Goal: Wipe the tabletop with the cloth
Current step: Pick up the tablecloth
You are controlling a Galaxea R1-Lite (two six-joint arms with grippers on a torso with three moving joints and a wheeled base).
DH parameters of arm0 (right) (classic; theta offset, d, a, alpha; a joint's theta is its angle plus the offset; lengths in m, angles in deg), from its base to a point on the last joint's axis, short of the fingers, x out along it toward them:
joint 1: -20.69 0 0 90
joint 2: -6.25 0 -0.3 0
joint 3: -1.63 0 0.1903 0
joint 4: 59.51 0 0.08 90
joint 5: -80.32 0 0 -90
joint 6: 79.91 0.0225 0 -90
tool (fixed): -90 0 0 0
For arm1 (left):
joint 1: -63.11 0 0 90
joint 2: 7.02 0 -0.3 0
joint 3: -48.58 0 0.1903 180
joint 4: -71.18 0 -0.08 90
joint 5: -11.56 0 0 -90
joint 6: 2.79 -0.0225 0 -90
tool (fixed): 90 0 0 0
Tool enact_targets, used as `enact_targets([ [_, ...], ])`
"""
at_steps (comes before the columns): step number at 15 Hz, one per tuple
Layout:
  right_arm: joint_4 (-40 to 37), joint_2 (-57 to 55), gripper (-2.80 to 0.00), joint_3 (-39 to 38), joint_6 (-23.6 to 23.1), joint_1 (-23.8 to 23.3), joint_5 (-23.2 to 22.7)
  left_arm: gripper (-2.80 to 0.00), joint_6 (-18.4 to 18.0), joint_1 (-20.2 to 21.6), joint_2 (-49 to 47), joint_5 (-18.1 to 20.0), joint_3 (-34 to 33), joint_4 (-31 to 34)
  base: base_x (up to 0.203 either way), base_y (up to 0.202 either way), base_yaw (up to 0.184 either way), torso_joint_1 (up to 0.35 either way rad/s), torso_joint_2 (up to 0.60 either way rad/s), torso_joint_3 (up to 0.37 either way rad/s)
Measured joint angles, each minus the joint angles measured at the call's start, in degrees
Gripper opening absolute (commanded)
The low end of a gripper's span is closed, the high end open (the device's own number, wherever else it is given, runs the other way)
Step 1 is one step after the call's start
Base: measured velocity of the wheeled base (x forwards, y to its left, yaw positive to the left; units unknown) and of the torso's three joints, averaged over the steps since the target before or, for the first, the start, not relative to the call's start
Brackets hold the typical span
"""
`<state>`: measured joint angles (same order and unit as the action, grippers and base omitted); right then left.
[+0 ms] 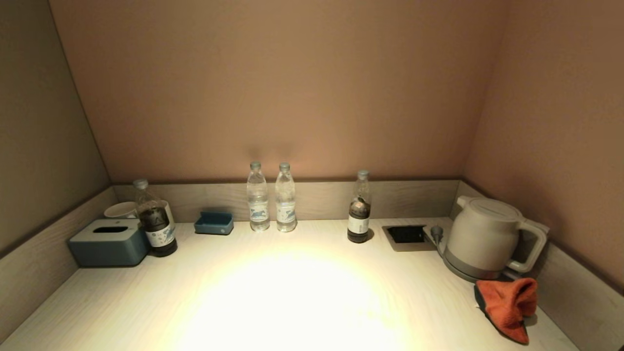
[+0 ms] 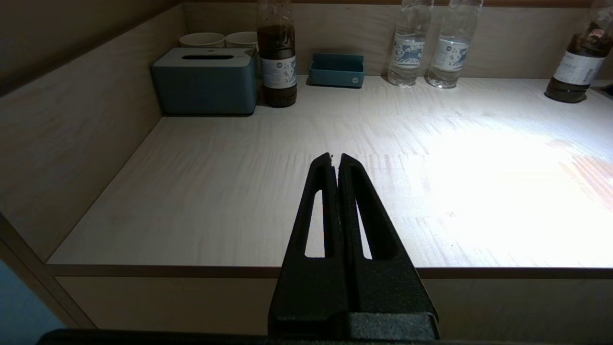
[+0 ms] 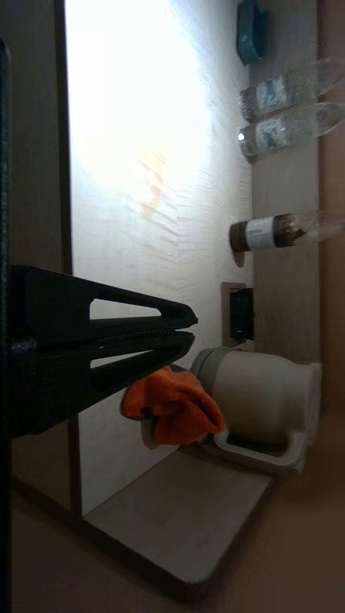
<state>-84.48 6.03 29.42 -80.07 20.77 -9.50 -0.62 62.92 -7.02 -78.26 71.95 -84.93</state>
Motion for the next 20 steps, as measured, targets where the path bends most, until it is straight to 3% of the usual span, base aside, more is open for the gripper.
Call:
enact_targets([
  [4,-4.6,-4.5,-2.80,10.8,0.0,0.0,-1.9,-2.80,0.0,0.0,0.0,0.0,0.0,0.0,0.000,0.000,0.000,0.000,0.00,0.000],
  [8,-8.4,-19.1,-2.80,18.0,0.0,0.1,-0.9,-2.80,0.0,0.0,0.0,0.0,0.0,0.0,0.000,0.000,0.000,0.000,0.00,0.000],
  [13,-9.4,-46.8,-2.80,28.8,1.0,-1.4,3.1,-2.80,0.0,0.0,0.0,0.0,0.0,0.0,0.000,0.000,0.000,0.000,0.00,0.000],
  [17,-9.7,-73.5,-2.80,40.4,2.2,-4.6,6.3,-2.80,0.0,0.0,0.0,0.0,0.0,0.0,0.000,0.000,0.000,0.000,0.00,0.000],
  [20,-9.7,-87.3,-2.80,46.9,2.9,-7.7,7.1,-2.80,0.0,0.0,0.0,0.0,0.0,0.0,0.000,0.000,0.000,0.000,0.00,0.000],
])
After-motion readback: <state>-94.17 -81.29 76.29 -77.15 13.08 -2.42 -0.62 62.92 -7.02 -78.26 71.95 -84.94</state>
